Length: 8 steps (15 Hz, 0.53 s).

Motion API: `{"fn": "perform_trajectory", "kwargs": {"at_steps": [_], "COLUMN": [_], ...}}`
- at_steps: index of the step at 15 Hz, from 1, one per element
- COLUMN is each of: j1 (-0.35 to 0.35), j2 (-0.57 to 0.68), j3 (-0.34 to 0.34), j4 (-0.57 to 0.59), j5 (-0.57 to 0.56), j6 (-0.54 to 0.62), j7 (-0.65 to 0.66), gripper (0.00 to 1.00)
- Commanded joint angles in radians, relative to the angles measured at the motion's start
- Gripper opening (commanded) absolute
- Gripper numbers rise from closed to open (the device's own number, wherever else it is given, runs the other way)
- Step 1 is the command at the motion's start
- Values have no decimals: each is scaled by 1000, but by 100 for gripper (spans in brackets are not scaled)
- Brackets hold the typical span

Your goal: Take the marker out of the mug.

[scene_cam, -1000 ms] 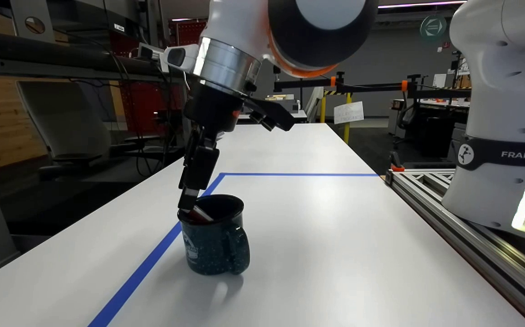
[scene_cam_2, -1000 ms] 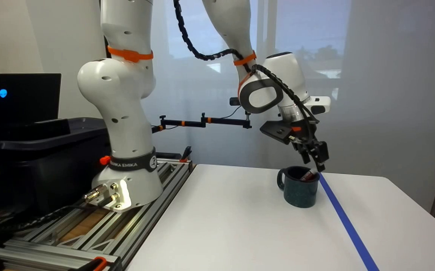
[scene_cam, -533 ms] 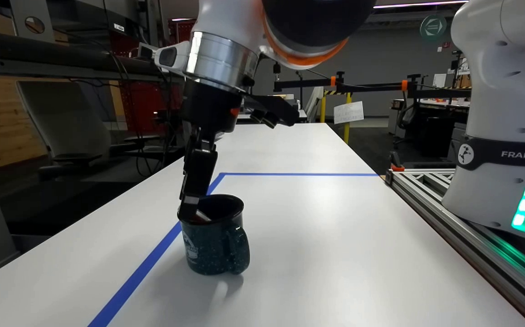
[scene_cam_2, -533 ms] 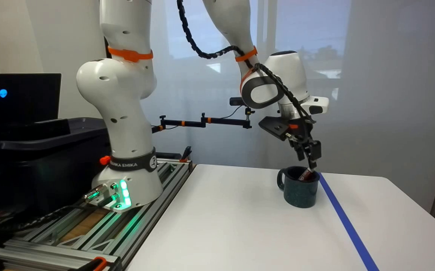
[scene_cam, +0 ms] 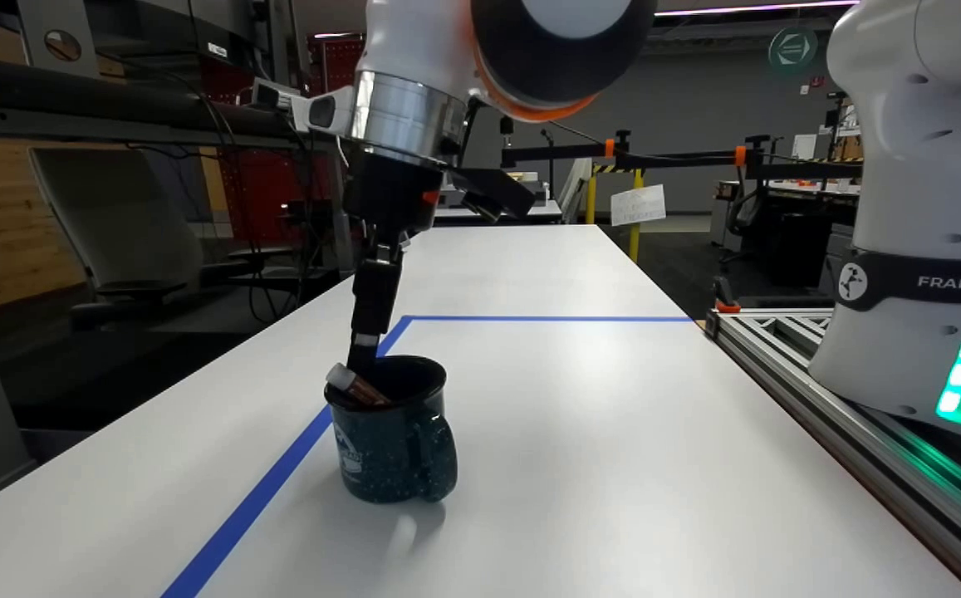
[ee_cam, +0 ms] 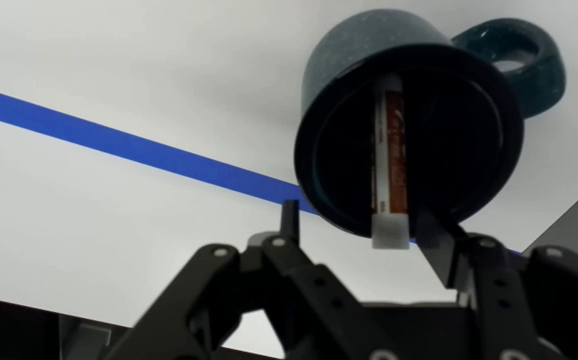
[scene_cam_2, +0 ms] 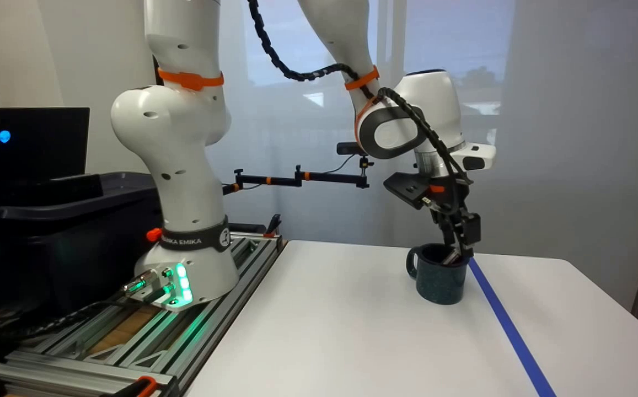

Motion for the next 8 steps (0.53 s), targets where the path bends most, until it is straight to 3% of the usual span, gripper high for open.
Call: {"fn": "perform_trajectory", "kwargs": {"at_steps": [1,8], "j1": [-15,-17], "j2": [-29,-11], "j3": [22,56], "j4": [-4,5], "j5": [-17,-7], "j6": [-49,-40], "j7": [37,30], "gripper": [57,52]}}
